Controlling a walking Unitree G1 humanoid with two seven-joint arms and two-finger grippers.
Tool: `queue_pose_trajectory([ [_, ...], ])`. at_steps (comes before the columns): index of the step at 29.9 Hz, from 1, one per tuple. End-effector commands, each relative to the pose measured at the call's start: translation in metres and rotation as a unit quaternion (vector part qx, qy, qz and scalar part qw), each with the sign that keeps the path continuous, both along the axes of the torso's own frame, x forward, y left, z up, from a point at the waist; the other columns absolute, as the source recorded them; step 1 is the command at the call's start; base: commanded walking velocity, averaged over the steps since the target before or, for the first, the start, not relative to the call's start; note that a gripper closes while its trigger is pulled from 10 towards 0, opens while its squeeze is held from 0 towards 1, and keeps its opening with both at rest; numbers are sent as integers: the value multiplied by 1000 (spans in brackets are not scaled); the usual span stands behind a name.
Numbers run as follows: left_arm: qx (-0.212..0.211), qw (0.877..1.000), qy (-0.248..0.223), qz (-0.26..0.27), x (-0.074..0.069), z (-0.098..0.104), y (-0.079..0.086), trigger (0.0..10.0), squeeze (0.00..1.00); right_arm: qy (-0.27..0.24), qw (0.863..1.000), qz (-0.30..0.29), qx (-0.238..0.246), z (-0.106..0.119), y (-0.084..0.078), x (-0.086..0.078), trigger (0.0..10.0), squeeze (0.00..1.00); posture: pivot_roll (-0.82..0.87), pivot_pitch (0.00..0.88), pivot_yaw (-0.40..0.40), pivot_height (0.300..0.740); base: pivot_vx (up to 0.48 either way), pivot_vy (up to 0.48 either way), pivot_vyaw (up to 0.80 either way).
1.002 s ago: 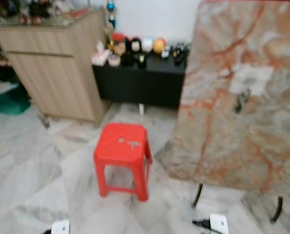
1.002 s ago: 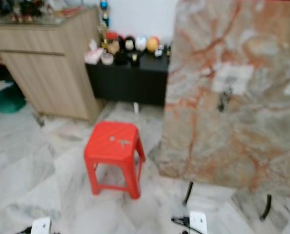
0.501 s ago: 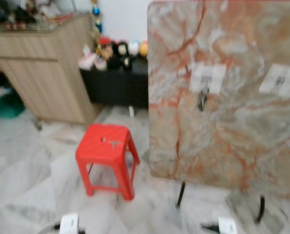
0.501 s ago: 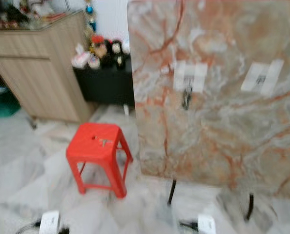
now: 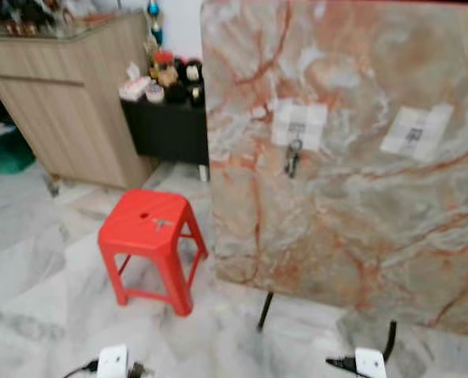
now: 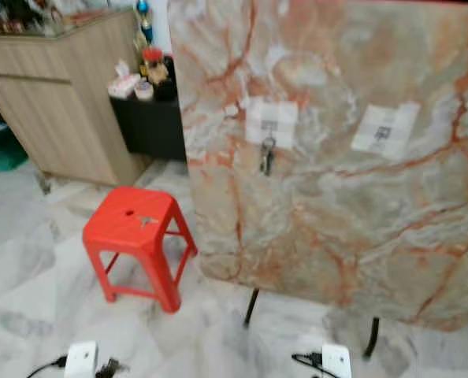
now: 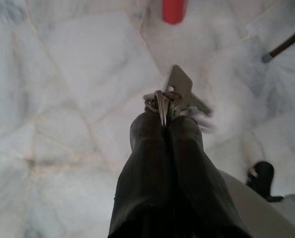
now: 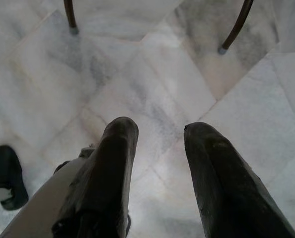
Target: Hang keys on a hook
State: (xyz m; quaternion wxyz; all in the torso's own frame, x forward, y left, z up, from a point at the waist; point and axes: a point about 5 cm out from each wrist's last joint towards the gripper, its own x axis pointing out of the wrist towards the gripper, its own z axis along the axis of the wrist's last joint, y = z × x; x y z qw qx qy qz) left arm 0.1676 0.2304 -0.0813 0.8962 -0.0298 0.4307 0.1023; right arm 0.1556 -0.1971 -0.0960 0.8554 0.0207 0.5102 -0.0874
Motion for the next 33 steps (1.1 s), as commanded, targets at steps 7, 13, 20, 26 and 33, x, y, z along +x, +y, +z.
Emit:
queue_pose_trajectory([
  [7, 3, 1000, 3, 13, -1, 2, 13, 10000, 0, -7, 1000, 3, 16, 0, 7, 3, 10000, 0, -15, 28, 0, 740, 0, 0, -412],
  [13, 7, 1000, 3, 11, -1, 3, 13, 10000, 0, -5, 1000, 10, 14, 1, 8, 4, 10000, 0, -13, 31, -2, 740, 0, 0, -775],
  [20, 9, 1000, 1, 9, -1, 3, 13, 10000, 0, -6, 1000, 13, 13, 1, 8, 6, 10000, 0, -14, 32, -1, 740, 0, 0, -770],
  [26, 31, 999, 8, -15, 0, 3, 13, 10000, 0, -5, 1000, 15, 14, 1, 10, 6, 10000, 0, -13, 31, 0, 740, 0, -122, -763],
  [33, 24, 1000, 5, -12, -2, 2, 9, 10000, 0, -3, 1000, 15, 15, 1, 11, 5, 10000, 0, -13, 29, -1, 740, 0, -176, -763],
])
